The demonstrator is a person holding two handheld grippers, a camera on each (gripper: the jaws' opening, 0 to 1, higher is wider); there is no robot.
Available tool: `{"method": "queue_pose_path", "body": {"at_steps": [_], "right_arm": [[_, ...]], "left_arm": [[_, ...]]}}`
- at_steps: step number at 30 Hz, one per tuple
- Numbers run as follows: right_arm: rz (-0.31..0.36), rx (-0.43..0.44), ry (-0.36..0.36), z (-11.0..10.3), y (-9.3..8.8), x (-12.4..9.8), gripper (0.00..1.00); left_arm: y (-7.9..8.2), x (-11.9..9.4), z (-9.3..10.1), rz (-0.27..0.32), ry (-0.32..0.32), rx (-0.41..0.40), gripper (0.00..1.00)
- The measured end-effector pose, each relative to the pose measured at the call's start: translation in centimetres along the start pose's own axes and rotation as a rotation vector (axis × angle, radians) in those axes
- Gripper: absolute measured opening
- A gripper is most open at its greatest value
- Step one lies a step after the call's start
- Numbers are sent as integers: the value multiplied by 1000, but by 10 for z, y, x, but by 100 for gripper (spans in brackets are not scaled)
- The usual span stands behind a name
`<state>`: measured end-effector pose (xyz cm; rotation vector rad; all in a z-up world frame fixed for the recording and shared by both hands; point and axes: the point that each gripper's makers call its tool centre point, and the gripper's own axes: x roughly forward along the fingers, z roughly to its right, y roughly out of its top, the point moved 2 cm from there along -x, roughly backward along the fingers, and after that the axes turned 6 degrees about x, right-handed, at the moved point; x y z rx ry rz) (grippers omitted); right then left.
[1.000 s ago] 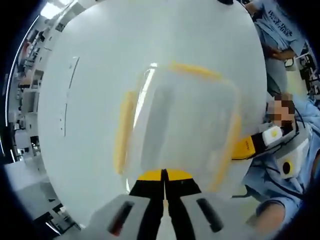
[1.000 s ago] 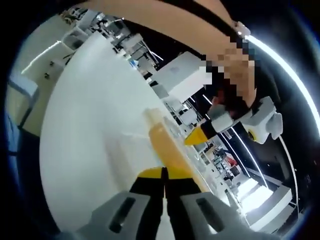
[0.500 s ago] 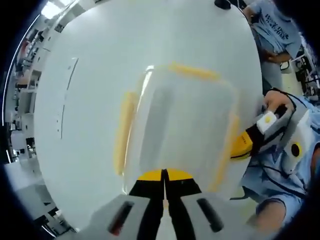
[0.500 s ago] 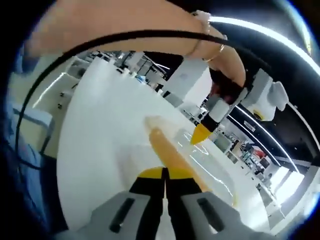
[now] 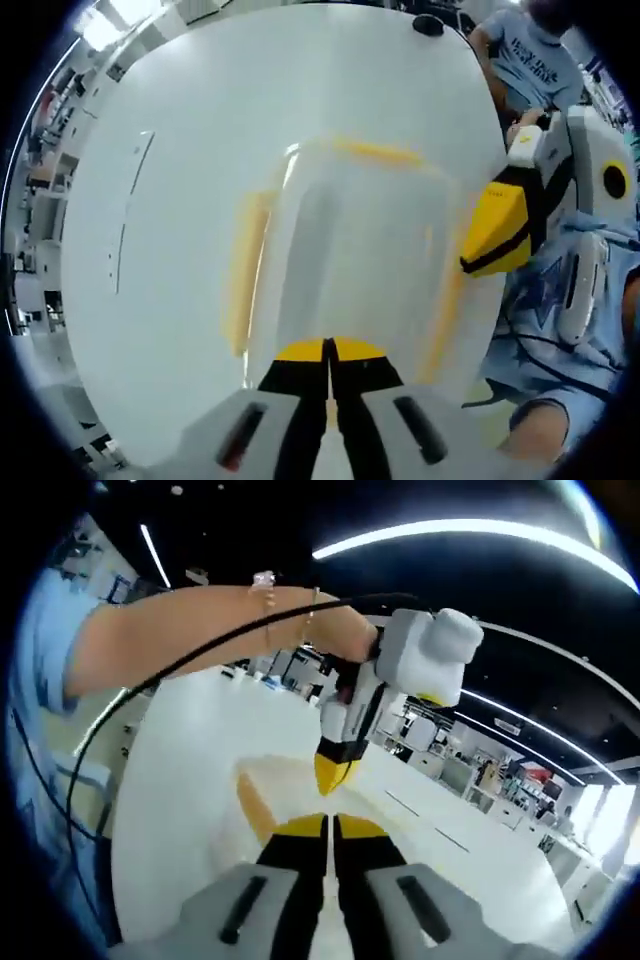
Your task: Snap each plastic latch of the storage box into its locked position after aligning the lid with the box until every specified latch is closed and the lid sits flush.
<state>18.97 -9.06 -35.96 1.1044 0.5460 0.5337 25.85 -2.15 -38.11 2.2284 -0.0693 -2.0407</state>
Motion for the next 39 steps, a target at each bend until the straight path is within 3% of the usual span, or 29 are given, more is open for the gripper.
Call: {"method": "queue_pose_path", "body": {"at_steps": [8, 15, 20, 21, 31, 39], "right_arm": [[-83, -50, 33, 31, -4, 20, 4], [-163, 1, 81, 64, -20, 48, 4], [-194, 8, 102, 71, -26, 61, 4], [-220, 2, 110, 76, -30, 73, 4], [-268, -91, 96, 79, -28, 97, 5], [-294, -128, 91, 75, -30, 99, 6]], "left_arm": [[1, 1, 4, 21, 17, 36, 0], [1, 0, 3, 57, 19, 58, 0], [1, 0, 2, 87, 11, 55, 0], [1, 0, 2, 97, 14, 68, 0], [4, 1, 1, 89, 17, 120, 0], [5, 1, 2, 87, 48, 170, 0]]}}
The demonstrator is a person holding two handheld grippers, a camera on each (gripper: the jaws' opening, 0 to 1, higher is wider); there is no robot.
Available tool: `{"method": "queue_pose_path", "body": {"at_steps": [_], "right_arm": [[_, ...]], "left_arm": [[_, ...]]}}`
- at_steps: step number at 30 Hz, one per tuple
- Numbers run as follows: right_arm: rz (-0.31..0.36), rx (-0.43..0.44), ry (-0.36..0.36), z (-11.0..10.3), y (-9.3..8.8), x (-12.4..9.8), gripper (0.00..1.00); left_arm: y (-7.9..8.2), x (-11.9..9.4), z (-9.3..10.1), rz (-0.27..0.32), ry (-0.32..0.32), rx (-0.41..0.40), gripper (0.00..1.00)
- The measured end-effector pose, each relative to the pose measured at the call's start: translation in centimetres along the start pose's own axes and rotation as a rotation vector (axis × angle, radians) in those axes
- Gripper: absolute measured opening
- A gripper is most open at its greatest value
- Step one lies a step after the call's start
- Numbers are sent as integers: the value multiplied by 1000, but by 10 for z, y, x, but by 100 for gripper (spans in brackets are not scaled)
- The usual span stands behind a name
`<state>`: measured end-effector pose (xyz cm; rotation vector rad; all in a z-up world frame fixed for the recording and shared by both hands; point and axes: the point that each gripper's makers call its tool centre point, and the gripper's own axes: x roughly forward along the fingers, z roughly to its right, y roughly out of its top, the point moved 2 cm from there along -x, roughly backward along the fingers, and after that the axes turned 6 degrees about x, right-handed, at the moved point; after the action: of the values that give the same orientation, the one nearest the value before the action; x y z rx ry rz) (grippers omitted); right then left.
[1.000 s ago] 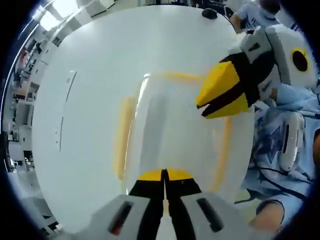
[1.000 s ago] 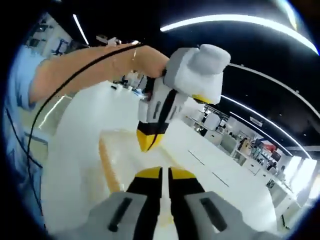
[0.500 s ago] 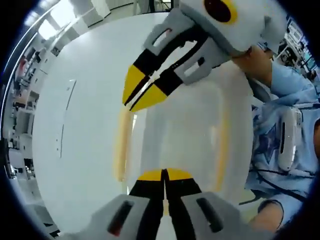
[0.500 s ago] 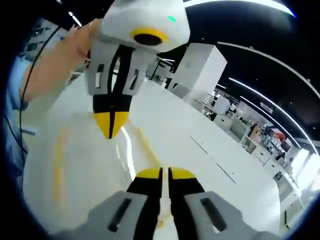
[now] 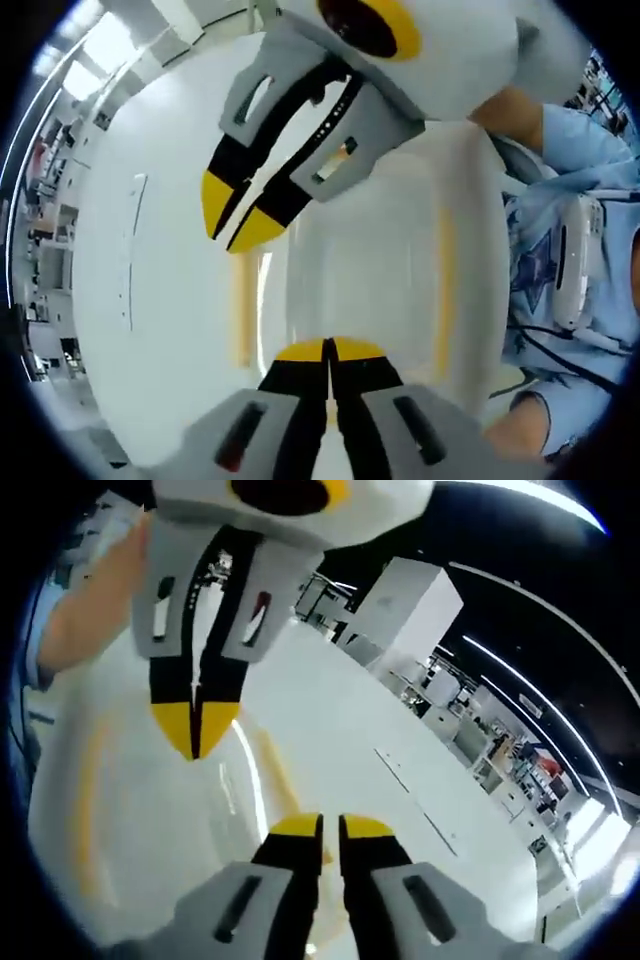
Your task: Snap each plastic latch of the storage box into its locked position after aligning the lid with the box until every specified latch is closed and the lid sits flush.
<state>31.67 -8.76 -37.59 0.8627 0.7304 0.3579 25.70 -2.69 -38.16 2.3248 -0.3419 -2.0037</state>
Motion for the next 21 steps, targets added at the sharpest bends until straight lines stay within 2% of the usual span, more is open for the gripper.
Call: {"method": "queue_pose_path", "body": {"at_steps": [3, 9, 11, 14, 17, 21], "right_arm": [[-1, -14, -1, -1, 0, 0, 5], [8, -23, 7, -4, -1, 1, 1], [9, -25, 10, -4, -1, 1, 1], [4, -19, 3, 1, -2, 5, 3], [2, -14, -8, 8, -2, 10, 3], [-19, -11, 34, 7, 0, 17, 0]], "left_arm": [[-1, 0, 0, 23, 10, -2, 0], [-2, -1, -1, 140, 16, -30, 0], [-3, -2, -2, 192, 5, -41, 0], [-6, -3, -4, 240, -10, -46, 0], [-5, -3, -3, 255, -11, -30, 0], [-4, -3, -3, 261, -10, -10, 0]]}}
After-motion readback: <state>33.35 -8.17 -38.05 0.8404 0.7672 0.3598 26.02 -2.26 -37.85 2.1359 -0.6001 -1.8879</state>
